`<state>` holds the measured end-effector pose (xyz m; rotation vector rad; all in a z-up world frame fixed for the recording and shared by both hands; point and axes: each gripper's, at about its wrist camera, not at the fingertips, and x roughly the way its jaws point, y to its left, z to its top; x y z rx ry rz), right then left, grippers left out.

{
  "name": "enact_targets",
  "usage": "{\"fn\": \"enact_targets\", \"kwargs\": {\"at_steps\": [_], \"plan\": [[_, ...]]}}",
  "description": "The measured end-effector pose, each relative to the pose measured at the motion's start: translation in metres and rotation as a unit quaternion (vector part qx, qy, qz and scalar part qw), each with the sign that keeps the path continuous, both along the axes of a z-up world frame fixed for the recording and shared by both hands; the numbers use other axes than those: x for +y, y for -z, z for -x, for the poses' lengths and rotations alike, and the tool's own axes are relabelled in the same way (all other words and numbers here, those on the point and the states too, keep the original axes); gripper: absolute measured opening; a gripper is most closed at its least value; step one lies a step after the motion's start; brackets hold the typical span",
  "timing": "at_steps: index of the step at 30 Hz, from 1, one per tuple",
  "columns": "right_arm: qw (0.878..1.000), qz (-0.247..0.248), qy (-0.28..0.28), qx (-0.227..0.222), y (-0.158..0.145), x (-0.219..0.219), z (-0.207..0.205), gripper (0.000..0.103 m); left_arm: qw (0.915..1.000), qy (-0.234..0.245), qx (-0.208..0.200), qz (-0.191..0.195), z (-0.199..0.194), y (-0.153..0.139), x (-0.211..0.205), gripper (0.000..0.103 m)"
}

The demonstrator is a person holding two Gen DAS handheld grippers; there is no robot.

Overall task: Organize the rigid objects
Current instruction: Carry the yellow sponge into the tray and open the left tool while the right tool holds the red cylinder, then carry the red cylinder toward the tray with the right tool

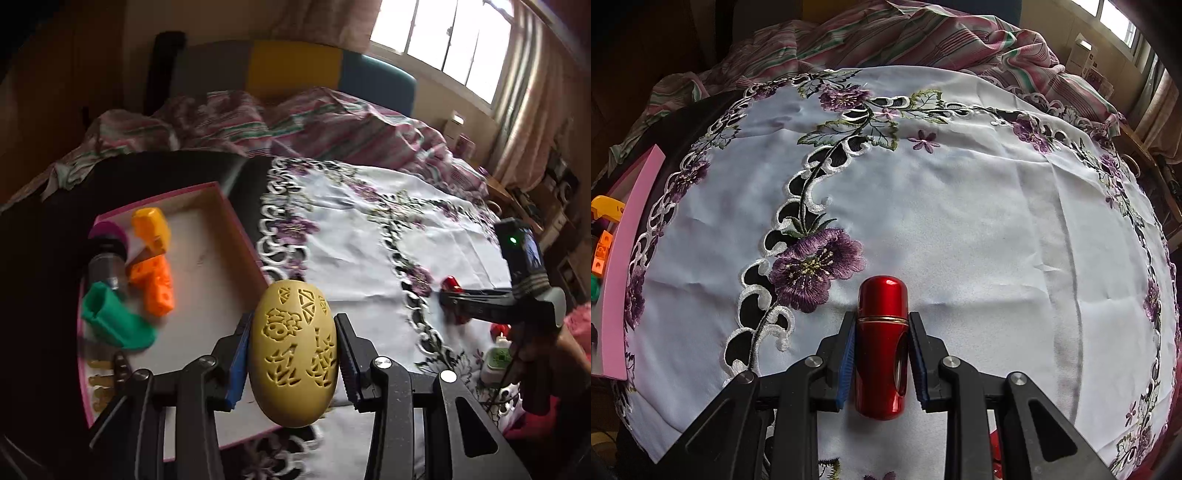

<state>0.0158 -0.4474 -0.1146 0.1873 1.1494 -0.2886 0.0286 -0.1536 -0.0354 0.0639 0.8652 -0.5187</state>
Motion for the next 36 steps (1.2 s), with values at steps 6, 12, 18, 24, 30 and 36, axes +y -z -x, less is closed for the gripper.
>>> {"fn": "enact_targets", "kwargs": {"at_steps": [6, 12, 18, 24, 30, 36], "plan": [[1.0, 0.004, -0.002, 0.001, 0.0, 0.001, 0.0, 0.026, 0.9976, -0.055, 0.038, 0.015, -0.028, 0.015, 0.041, 0.043], [1.0, 0.006, -0.004, 0.002, 0.001, 0.002, 0.0, 0.026, 0.9966, -0.07, 0.041, 0.008, -0.048, 0.026, 0.048, 0.043], [1.0, 0.008, -0.006, 0.003, 0.0, 0.003, 0.0, 0.026, 0.9965, -0.076, 0.032, -0.013, -0.073, 0.033, 0.037, 0.043], [1.0, 0.007, -0.006, 0.003, 0.0, 0.002, 0.0, 0.026, 0.9949, -0.087, 0.016, -0.047, -0.097, 0.045, 0.027, 0.043], [1.0, 0.005, -0.004, 0.002, 0.0, 0.002, 0.0, 0.026, 0.9953, -0.082, 0.003, -0.053, -0.103, 0.046, 0.024, 0.044], [1.0, 0.006, -0.004, 0.002, 0.0, 0.001, -0.001, 0.026, 0.996, -0.072, -0.016, -0.049, -0.087, 0.034, 0.024, 0.044]]}}
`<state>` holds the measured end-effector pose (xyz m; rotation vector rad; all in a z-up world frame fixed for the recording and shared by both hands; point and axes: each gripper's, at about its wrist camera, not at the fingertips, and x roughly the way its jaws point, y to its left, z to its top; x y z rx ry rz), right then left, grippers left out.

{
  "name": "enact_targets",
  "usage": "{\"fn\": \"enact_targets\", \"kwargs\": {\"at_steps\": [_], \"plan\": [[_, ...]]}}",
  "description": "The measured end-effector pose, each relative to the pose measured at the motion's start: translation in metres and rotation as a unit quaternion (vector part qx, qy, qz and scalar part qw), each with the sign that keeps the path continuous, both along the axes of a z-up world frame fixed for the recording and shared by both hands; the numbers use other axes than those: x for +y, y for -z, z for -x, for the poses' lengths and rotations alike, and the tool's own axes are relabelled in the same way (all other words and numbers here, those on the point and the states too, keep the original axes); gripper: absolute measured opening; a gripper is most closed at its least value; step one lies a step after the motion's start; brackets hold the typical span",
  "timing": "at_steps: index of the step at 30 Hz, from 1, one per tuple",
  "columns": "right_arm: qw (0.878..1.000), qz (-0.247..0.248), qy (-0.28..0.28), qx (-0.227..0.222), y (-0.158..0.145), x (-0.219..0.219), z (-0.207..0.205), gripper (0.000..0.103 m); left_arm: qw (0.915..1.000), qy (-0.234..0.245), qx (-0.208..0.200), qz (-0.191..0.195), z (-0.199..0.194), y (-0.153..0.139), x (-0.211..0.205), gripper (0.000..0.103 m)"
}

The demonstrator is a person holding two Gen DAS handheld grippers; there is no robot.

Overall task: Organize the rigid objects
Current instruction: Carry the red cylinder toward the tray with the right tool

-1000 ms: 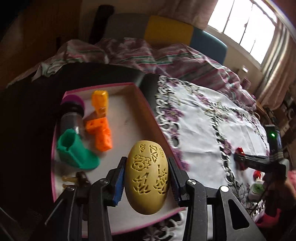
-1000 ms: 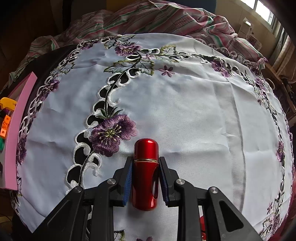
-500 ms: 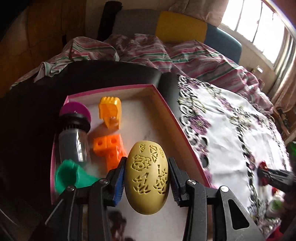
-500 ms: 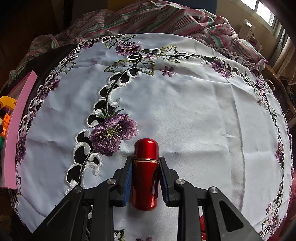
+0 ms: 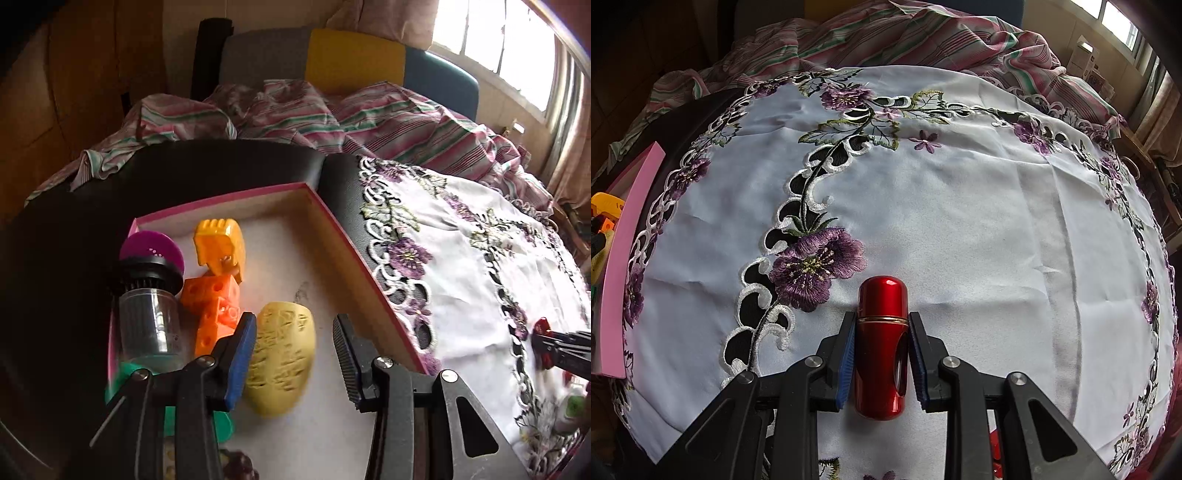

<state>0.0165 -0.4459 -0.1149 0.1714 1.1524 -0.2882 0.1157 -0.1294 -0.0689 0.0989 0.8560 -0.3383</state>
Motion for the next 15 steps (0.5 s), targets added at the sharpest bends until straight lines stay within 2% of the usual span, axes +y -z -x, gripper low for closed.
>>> {"fn": "enact_targets", "kwargs": {"at_steps": [6, 15], "plan": [[1.0, 0.002, 0.0, 0.0, -0.001, 0.0, 0.0, 0.026, 0.9996, 0.006, -0.027, -0.002, 0.026, -0.018, 0.004, 0.044], [1.0, 0.011, -0.001, 0.0, -0.001, 0.003, 0.001, 0.026, 0.9992, -0.015, -0.037, -0.001, 0.061, -0.034, 0.026, 0.044]]}}
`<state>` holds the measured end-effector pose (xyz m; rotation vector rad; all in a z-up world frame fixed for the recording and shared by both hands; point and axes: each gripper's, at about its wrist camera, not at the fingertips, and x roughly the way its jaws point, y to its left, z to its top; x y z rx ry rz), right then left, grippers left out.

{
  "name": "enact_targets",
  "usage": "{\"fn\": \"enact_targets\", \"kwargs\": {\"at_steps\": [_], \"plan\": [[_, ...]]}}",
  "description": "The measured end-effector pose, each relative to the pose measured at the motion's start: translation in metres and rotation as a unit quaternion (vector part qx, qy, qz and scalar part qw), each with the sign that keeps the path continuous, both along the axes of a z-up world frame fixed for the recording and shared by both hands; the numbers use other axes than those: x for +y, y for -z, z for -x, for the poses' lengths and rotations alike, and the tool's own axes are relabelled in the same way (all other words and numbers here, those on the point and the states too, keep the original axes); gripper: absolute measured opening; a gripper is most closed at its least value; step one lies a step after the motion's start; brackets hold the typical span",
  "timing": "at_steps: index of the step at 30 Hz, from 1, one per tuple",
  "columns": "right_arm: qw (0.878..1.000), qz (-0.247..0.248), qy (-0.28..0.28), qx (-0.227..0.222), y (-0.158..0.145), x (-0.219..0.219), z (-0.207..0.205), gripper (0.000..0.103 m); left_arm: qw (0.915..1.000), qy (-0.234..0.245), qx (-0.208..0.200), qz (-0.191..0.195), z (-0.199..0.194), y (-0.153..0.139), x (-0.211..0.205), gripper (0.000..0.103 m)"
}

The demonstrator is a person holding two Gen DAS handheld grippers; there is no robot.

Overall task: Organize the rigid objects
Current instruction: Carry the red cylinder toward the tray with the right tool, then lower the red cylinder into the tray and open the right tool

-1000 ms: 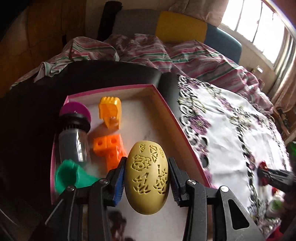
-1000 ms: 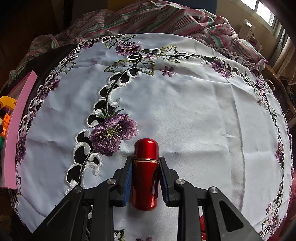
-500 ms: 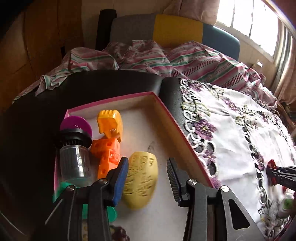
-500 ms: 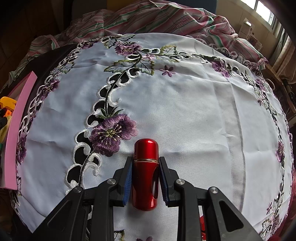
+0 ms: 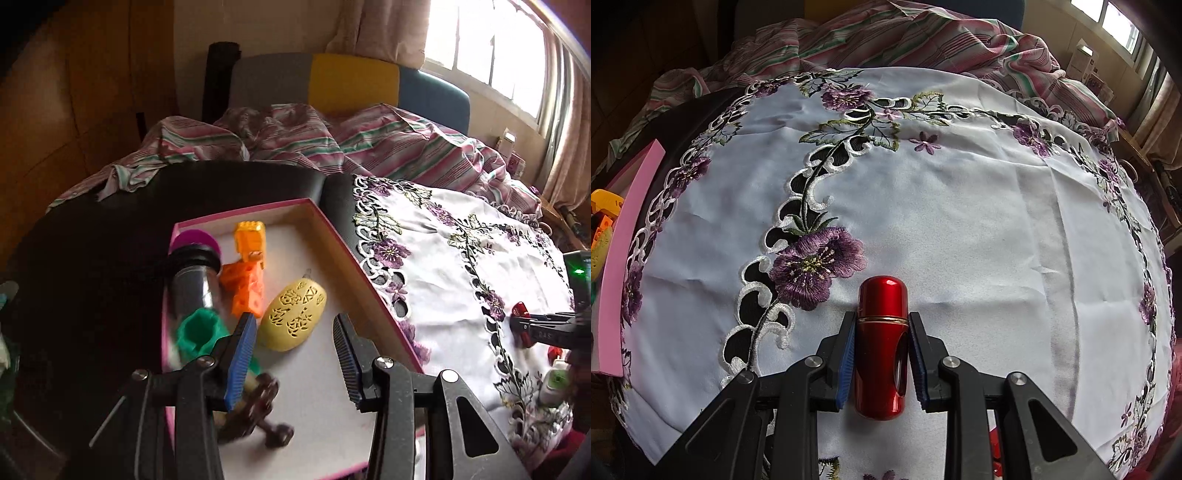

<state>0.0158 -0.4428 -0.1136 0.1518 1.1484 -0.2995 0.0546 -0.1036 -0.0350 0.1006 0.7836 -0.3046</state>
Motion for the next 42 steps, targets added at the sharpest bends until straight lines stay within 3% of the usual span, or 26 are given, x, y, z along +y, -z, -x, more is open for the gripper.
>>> {"fn": "enact_targets", "kwargs": {"at_steps": [14, 21, 26, 32, 42], "plan": [[1.0, 0.012, 0.003, -0.007, -0.003, 0.004, 0.002, 0.026, 0.9988, -0.048, -0.011, 0.003, 0.02, -0.01, 0.045, 0.044], [0.999, 0.001, -0.004, -0.043, -0.025, 0.021, 0.001, 0.026, 0.9978, -0.066, -0.003, 0.004, 0.02, -0.007, 0.064, 0.044], [0.994, -0.039, -0.048, -0.086, -0.054, 0.064, -0.005, 0.026, 0.9972, -0.075, 0.0, 0.008, 0.021, -0.005, 0.073, 0.044], [0.98, -0.081, -0.131, -0.125, -0.08, 0.14, -0.016, 0.026, 0.9967, -0.08, 0.0, 0.011, 0.021, -0.006, 0.08, 0.044], [0.964, -0.122, -0.205, -0.115, -0.077, 0.22, -0.035, 0.026, 0.9959, -0.09, 0.002, 0.013, 0.024, -0.003, 0.089, 0.044]]}}
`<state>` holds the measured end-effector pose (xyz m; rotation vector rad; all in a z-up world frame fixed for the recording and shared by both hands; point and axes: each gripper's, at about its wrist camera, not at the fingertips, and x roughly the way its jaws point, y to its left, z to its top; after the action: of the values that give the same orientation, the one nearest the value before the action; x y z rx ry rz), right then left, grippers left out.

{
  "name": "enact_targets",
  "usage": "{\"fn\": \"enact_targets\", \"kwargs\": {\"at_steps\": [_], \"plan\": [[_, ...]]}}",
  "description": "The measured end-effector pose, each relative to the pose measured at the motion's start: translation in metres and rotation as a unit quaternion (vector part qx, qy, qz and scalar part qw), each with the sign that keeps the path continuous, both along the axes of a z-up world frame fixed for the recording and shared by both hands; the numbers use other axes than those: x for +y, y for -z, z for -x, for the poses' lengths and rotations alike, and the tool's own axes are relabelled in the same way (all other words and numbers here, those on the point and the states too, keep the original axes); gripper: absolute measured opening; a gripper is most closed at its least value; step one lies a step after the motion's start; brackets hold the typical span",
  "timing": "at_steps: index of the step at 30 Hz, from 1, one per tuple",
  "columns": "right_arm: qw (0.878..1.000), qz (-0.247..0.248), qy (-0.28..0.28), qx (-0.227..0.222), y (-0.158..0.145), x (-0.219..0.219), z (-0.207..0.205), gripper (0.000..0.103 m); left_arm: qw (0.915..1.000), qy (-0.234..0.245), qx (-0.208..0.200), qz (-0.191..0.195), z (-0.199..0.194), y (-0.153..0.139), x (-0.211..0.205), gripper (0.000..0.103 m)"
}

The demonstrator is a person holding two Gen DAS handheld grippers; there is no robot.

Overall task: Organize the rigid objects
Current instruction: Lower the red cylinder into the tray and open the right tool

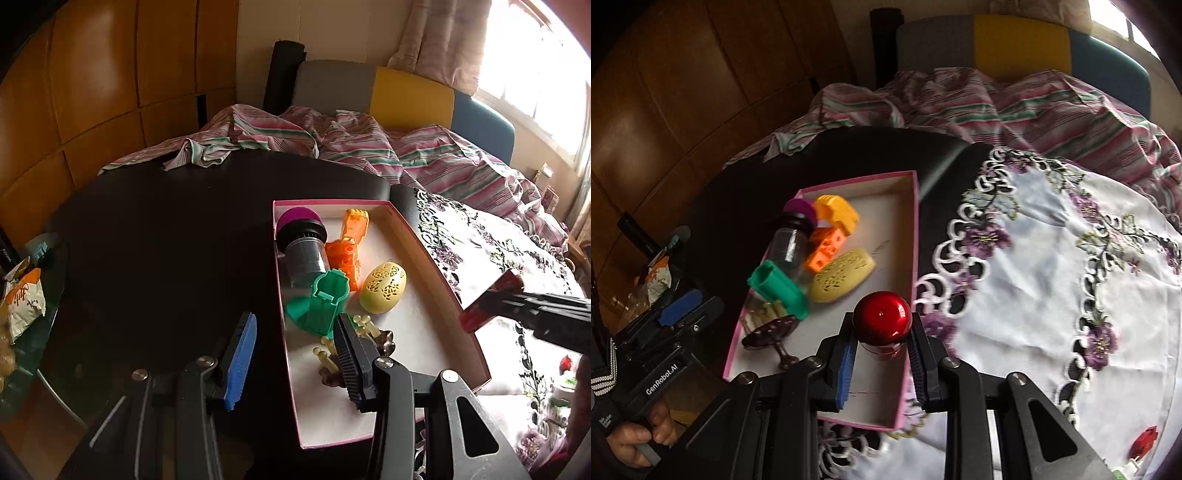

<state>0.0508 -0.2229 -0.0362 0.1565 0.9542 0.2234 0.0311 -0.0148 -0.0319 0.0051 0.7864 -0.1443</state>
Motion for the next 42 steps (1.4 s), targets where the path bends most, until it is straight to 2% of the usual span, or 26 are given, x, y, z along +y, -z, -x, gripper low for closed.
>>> {"fn": "enact_targets", "kwargs": {"at_steps": [5, 14, 20, 27, 32, 42], "plan": [[1.0, 0.0, -0.017, 0.01, 0.01, 0.022, -0.005, 0.026, 1.0, -0.004, 0.001, 0.001, 0.001, 0.001, 0.003, 0.044], [0.998, 0.031, -0.028, 0.036, 0.037, 0.049, -0.026, 0.026, 0.9999, -0.007, -0.014, -0.003, 0.007, -0.007, 0.008, 0.044], [0.999, 0.04, -0.015, 0.029, 0.042, 0.057, -0.043, 0.026, 0.9995, -0.008, -0.028, -0.011, 0.012, -0.013, 0.01, 0.044], [0.998, 0.021, -0.007, 0.053, 0.056, 0.057, -0.058, 0.026, 0.9989, -0.007, -0.041, -0.021, 0.017, -0.02, 0.01, 0.044], [0.998, 0.016, 0.001, 0.063, 0.064, 0.056, -0.056, 0.026, 0.9986, -0.007, -0.047, -0.025, 0.02, -0.023, 0.01, 0.044], [0.998, 0.016, 0.006, 0.061, 0.06, 0.054, -0.047, 0.026, 0.9979, -0.004, -0.057, -0.031, 0.025, -0.028, 0.007, 0.044]]}}
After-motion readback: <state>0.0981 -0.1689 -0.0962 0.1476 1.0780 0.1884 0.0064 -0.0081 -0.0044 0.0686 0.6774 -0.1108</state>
